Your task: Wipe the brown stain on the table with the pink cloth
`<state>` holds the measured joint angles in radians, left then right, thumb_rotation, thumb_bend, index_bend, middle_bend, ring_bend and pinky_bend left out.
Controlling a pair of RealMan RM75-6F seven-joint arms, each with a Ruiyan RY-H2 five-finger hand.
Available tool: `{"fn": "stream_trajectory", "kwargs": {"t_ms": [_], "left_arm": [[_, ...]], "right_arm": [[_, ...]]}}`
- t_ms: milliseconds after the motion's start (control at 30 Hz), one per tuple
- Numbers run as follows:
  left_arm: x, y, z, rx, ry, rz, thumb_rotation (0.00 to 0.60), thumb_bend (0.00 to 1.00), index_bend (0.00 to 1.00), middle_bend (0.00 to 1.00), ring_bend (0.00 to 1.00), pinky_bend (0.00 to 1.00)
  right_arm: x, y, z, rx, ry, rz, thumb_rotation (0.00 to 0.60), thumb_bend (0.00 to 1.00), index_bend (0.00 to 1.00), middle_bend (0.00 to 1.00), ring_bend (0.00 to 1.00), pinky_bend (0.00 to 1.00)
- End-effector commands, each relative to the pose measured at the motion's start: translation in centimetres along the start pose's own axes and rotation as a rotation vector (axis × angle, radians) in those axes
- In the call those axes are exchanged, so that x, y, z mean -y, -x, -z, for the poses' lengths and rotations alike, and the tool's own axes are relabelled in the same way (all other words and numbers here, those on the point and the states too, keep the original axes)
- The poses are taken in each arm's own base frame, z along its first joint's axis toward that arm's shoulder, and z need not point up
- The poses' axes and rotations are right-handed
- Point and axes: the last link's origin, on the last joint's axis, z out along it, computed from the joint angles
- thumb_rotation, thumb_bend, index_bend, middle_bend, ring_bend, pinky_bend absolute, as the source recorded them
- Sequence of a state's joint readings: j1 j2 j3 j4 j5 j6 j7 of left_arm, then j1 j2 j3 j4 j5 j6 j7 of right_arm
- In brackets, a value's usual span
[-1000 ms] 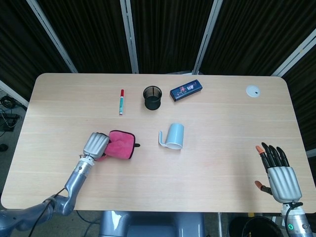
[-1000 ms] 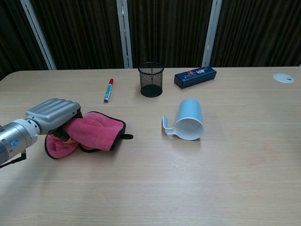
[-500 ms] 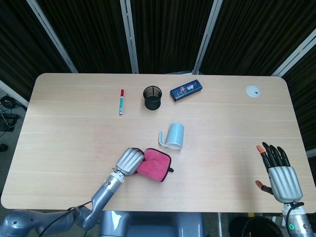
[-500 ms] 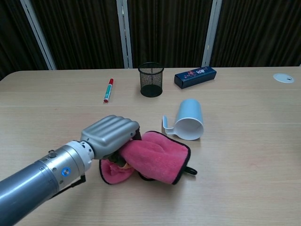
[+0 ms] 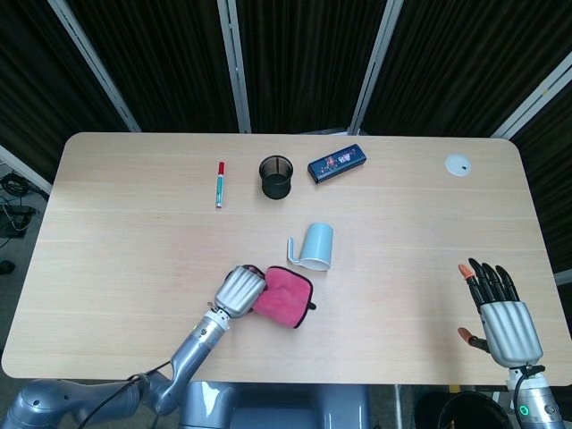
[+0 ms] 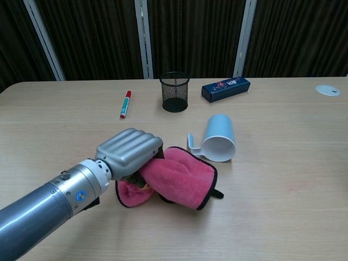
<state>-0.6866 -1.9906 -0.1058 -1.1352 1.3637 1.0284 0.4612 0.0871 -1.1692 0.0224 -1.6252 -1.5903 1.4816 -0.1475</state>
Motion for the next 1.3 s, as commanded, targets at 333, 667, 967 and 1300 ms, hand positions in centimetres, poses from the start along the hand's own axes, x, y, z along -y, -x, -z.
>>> {"fn": "stream_trajectory", "kwargs": {"t_ms": [333, 667, 967, 1300], "left_arm": [[12.1, -3.1, 2.4, -0.038, -0.237, -0.087, 0.600, 0.43, 0.88, 0.62, 0.55, 0.54], [17.7, -5.4, 5.4, -0.044, -0.370, -0.063, 0.600, 0.13, 0.72, 0.42, 0.39, 0.39], [19.8, -6.6, 8.2, -0.038, -0.464, -0.001, 0.600, 0.00, 0.18, 0.00, 0.00, 0.00], [21.6, -9.4, 15.8, -0.196, -0.541, 0.127, 0.600, 0.00, 0.12, 0.00, 0.00, 0.00]], "right_arm": [[0.4, 0.0, 0.1, 0.000, -0.014, 0.002, 0.600, 0.00, 0.03, 0.00, 0.00, 0.00], [0.9, -0.1, 0.1, -0.007, -0.031, 0.009, 0.600, 0.00, 0.03, 0.00, 0.00, 0.00], [1.1, 0.2, 0.1, 0.001, -0.041, 0.020, 0.600, 0.00, 0.03, 0.00, 0.00, 0.00], [1.2, 0.1, 0.1, -0.001, -0.046, 0.018, 0.600, 0.00, 0.03, 0.00, 0.00, 0.00]]}}
